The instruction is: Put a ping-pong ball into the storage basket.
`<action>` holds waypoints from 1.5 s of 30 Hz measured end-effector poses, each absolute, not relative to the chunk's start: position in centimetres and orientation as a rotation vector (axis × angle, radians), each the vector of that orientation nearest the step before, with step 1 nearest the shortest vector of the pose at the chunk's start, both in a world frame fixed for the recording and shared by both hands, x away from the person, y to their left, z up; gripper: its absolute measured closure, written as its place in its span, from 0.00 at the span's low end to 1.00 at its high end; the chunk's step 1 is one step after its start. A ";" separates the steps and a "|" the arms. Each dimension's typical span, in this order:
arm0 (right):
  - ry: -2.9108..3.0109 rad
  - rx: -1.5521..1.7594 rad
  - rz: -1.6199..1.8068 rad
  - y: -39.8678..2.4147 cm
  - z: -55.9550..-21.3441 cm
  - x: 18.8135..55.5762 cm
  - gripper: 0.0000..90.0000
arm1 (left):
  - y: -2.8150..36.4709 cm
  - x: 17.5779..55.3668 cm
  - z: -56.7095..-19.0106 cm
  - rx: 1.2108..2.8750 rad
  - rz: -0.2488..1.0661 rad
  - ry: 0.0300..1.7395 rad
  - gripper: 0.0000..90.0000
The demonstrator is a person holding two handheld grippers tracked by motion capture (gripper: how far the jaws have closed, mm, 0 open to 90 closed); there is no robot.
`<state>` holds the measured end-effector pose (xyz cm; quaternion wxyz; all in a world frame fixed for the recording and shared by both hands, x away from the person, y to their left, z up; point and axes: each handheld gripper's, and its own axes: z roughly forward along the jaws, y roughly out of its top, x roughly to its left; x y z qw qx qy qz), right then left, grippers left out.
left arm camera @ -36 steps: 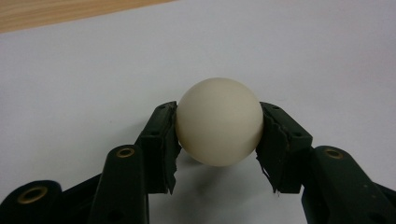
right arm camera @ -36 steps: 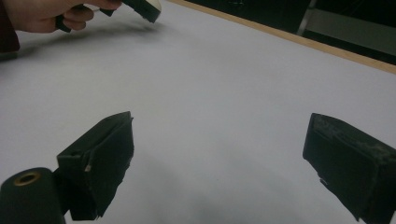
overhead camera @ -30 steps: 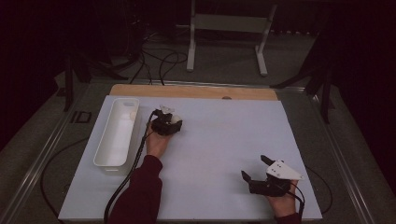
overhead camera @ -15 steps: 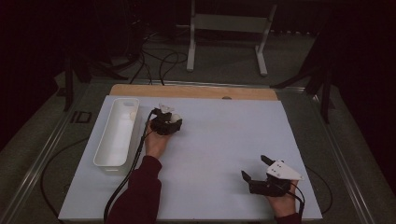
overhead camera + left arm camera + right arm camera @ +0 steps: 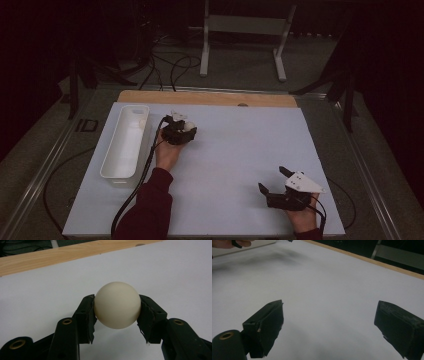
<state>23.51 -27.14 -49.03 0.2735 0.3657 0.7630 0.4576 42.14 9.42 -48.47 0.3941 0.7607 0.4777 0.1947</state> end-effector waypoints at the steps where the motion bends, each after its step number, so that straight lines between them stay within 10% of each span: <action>1: 2.053 0.983 1.232 -27.1 -49.0 23.5 0.09 | 9.4 42.1 -48.4 1.925 0.490 1.210 0.57; 45: 2.052 0.983 1.231 -27.1 -49.0 23.5 0.09 | 8.7 40.3 -44.4 1.909 0.490 1.098 0.57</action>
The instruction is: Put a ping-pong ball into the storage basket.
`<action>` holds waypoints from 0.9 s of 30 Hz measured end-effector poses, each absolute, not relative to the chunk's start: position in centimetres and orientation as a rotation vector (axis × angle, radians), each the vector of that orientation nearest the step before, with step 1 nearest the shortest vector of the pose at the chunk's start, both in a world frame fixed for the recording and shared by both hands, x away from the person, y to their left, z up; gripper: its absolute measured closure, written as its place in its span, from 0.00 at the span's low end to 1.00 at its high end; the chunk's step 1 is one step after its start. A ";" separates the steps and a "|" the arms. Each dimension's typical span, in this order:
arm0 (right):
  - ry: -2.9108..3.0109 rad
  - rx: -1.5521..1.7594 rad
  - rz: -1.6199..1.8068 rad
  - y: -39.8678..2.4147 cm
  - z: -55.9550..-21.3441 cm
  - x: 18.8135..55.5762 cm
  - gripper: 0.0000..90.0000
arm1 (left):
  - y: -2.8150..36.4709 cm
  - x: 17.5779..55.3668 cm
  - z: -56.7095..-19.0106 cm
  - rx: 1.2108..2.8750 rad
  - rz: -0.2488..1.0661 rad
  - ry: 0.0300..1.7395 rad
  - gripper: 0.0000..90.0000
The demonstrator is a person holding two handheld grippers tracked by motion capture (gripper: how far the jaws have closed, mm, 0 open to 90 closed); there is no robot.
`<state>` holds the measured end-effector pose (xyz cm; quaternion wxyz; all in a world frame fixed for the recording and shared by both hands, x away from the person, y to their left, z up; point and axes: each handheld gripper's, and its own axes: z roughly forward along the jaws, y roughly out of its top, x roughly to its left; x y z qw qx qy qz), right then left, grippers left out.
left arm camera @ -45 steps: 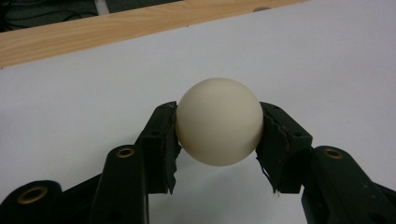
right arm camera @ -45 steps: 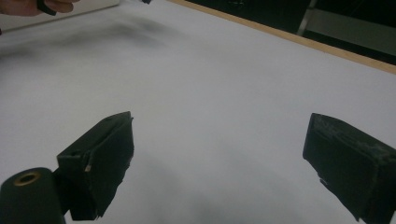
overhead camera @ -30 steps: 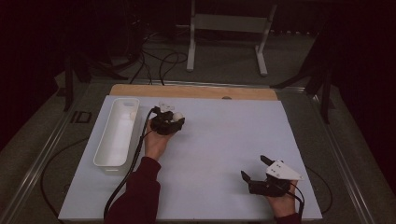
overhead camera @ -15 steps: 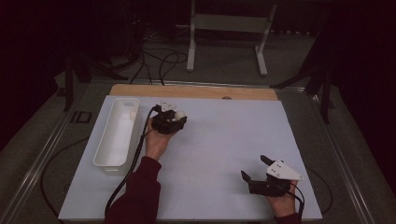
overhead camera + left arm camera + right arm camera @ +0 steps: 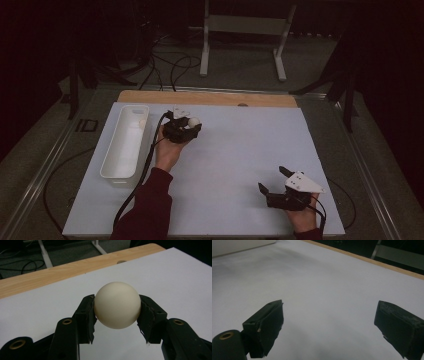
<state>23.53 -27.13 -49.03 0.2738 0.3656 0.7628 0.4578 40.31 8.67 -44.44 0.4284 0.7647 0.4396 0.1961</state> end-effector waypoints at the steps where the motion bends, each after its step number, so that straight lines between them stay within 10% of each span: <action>1: 2.051 0.983 1.233 -27.1 -49.0 23.5 0.09 | 8.7 40.3 -44.4 1.911 0.491 1.092 0.57; 27: 2.051 0.983 1.231 -27.1 -49.0 23.5 0.09 | 8.6 39.2 -43.4 1.940 0.464 1.029 0.57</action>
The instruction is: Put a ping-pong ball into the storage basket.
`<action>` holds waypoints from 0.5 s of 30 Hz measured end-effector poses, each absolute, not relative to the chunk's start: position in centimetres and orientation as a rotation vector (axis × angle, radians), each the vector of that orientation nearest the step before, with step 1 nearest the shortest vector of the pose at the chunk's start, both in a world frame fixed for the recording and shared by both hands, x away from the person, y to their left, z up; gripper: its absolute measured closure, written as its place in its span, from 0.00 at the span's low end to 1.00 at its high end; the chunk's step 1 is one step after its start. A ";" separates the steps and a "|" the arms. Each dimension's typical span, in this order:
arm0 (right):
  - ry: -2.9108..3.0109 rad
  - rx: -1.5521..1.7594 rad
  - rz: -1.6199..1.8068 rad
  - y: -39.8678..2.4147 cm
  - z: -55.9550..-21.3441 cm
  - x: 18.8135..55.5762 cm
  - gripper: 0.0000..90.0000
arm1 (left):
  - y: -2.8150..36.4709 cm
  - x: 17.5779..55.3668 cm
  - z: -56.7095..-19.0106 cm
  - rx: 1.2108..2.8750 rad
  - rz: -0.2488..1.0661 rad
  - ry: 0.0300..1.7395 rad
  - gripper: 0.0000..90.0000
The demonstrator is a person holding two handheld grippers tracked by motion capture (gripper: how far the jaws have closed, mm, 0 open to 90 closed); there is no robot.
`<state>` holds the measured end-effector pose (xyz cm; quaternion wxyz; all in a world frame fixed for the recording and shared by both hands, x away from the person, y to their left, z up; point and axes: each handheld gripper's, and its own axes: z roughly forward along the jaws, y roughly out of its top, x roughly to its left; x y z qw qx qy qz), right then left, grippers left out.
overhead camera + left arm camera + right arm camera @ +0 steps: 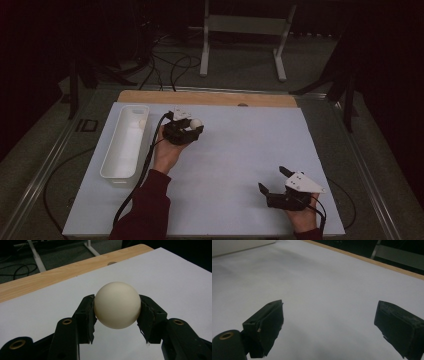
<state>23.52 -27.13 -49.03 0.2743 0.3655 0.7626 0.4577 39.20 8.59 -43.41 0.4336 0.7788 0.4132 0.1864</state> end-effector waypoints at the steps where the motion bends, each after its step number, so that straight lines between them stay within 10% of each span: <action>1: 2.051 0.983 1.231 -27.1 -49.0 23.5 0.09 | 8.6 39.2 -43.4 1.934 0.466 1.030 0.57; 15: 2.053 0.980 1.229 -27.1 -49.0 23.5 0.09 | 8.7 38.7 -42.4 1.930 0.464 1.012 0.57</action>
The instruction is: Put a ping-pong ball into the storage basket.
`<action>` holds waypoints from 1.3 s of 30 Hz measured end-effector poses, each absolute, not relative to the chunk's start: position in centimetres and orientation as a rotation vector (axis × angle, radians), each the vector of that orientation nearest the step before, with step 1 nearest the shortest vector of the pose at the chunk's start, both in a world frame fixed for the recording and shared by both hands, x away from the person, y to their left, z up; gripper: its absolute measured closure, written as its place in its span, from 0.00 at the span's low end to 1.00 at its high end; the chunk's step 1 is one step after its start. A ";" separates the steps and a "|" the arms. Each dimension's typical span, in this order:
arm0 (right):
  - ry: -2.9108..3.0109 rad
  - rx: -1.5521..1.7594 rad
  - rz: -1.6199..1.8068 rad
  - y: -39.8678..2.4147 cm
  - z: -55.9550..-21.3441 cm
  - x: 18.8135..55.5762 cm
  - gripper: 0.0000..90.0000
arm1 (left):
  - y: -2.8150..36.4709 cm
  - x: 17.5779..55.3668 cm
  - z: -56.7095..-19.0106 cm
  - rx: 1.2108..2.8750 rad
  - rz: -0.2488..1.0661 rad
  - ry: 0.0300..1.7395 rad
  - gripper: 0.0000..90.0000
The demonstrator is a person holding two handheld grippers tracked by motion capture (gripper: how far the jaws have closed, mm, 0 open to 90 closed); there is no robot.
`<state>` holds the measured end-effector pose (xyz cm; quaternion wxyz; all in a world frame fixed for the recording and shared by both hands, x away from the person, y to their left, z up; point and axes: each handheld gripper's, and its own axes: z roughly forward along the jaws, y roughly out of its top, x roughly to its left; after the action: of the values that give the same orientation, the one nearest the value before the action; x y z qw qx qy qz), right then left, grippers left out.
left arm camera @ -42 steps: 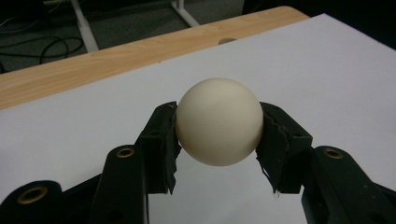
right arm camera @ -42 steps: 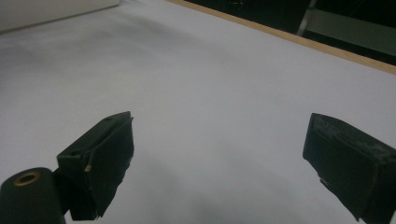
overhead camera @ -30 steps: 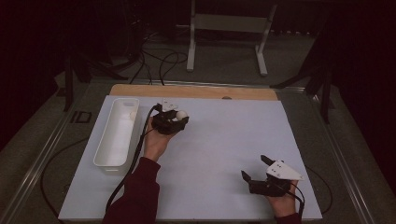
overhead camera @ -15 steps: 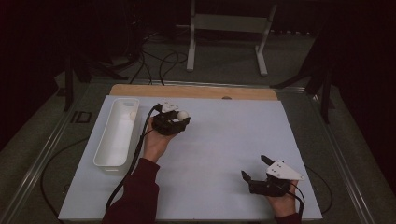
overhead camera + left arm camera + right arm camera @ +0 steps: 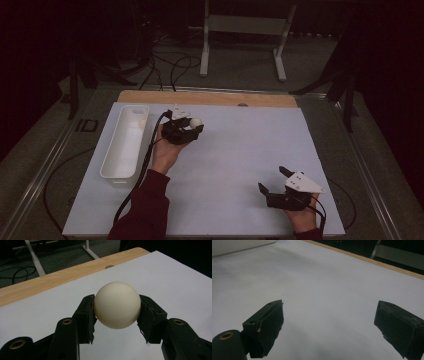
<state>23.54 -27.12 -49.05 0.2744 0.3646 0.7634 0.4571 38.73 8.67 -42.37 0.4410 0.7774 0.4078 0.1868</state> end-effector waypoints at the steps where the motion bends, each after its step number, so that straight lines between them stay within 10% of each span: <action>1: 2.052 0.981 1.230 -27.1 -49.1 23.5 0.09 | 8.6 38.7 -42.3 1.933 0.464 1.006 0.57; 39: 2.053 0.980 1.228 -27.1 -49.1 23.5 0.09 | 9.5 36.8 -39.2 1.903 0.456 0.934 0.57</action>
<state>23.53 -27.09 -49.06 0.2746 0.3646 0.7635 0.4569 36.76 9.52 -39.15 0.4678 0.7756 0.3808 0.1861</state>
